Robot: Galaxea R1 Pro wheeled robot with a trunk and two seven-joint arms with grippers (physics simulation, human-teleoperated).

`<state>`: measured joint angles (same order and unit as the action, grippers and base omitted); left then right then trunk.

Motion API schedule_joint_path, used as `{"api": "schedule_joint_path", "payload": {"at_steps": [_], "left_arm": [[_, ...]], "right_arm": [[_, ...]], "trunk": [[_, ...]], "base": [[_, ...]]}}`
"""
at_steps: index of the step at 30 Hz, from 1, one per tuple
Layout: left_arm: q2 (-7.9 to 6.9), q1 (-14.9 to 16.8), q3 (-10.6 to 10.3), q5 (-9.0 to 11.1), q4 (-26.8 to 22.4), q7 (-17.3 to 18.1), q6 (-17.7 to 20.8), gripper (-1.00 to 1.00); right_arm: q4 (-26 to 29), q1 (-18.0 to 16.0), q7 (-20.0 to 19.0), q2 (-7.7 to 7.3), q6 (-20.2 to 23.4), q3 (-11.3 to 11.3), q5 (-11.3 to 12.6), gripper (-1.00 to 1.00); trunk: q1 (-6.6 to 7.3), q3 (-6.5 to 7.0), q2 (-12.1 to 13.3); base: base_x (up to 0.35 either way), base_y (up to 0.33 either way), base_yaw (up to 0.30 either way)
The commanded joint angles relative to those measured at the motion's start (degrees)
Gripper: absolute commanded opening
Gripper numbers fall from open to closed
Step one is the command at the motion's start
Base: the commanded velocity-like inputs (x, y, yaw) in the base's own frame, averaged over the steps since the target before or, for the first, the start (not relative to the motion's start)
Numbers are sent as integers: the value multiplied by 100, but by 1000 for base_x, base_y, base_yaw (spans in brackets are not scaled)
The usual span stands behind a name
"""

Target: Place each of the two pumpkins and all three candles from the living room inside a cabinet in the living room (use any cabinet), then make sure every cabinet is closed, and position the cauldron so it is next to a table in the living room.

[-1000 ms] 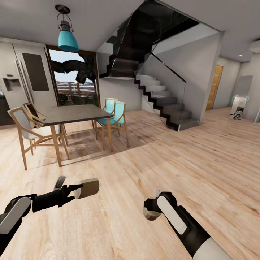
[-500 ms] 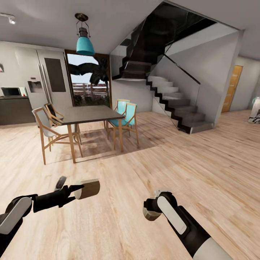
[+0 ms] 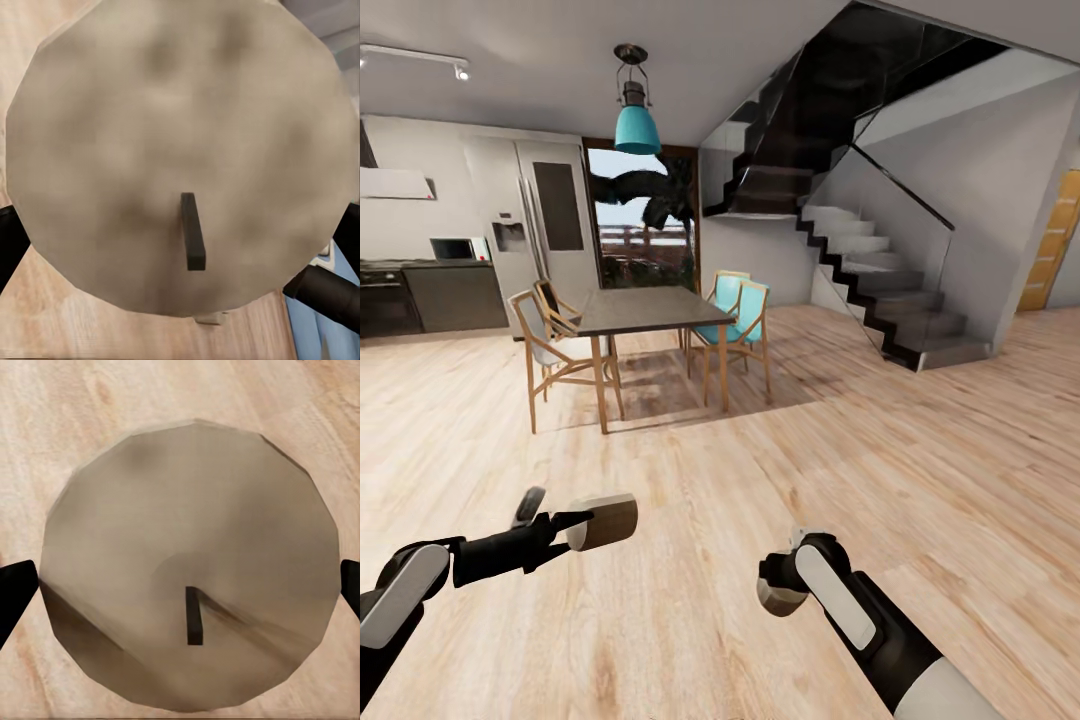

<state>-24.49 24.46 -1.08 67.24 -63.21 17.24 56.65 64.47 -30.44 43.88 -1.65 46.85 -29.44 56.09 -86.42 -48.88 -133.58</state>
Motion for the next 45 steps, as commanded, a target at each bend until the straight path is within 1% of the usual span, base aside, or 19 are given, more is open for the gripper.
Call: {"api": "schedule_joint_path", "payload": {"at_steps": [1,8,18,27,35,45], "left_arm": [[-3,6,-7,17,1,43,12,-100],[-10,6,-7,33,1,43,15,-100],[-6,6,-7,34,1,43,17,-100],[3,6,-7,32,1,43,16,-100],[13,6,-7,21,1,43,14,-100],[14,6,-7,17,1,43,15,-100]], "right_arm": [[7,-6,68,-8,-18,-17,78,-100],[5,-6,68,-10,-18,-18,77,-100],[5,-6,68,-10,-18,-18,78,-100],[5,-6,67,-7,-11,-18,78,-100],[13,-6,60,-4,127,-18,78,-100],[13,-6,60,-11,139,-18,78,-100]], "trunk": [[25,4,38],[179,75,319],[398,176,720],[596,267,1081],[772,347,1402],[991,447,1803]], "base": [[-53,0,181],[-34,5,178],[-262,102,175],[-216,177,173],[-229,189,171],[-144,48,170]]}}
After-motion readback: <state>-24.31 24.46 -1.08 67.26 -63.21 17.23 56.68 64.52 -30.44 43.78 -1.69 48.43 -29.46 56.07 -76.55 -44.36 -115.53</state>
